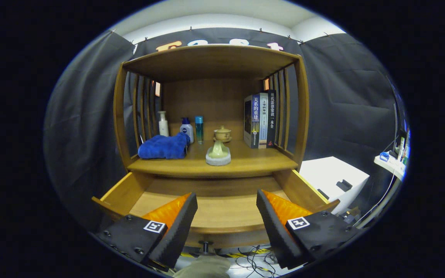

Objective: Pull open the drawer, take out the items inside it, and place them on the countertop above the cabinet.

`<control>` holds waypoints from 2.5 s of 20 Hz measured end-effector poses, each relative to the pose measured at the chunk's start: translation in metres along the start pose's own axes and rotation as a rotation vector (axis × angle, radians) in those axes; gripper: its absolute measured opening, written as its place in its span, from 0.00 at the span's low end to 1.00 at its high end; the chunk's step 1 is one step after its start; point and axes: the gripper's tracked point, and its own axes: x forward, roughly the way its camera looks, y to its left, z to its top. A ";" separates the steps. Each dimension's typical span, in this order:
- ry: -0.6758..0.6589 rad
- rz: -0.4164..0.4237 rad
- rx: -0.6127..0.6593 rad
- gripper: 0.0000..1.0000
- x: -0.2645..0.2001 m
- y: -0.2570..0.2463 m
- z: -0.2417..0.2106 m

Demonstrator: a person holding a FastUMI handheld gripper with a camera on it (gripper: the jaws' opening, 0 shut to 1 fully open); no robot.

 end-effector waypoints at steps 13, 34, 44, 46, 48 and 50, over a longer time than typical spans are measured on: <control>0.068 0.036 0.026 0.99 -0.009 0.018 -0.080; 0.064 0.003 0.014 0.98 0.026 0.019 -0.085; 0.038 0.003 -0.066 0.97 0.075 0.024 -0.064; 0.039 0.003 -0.070 0.96 0.083 0.024 -0.062; 0.043 0.004 -0.067 0.96 0.091 0.024 -0.060; 0.041 0.005 -0.066 0.95 0.100 0.024 -0.057</control>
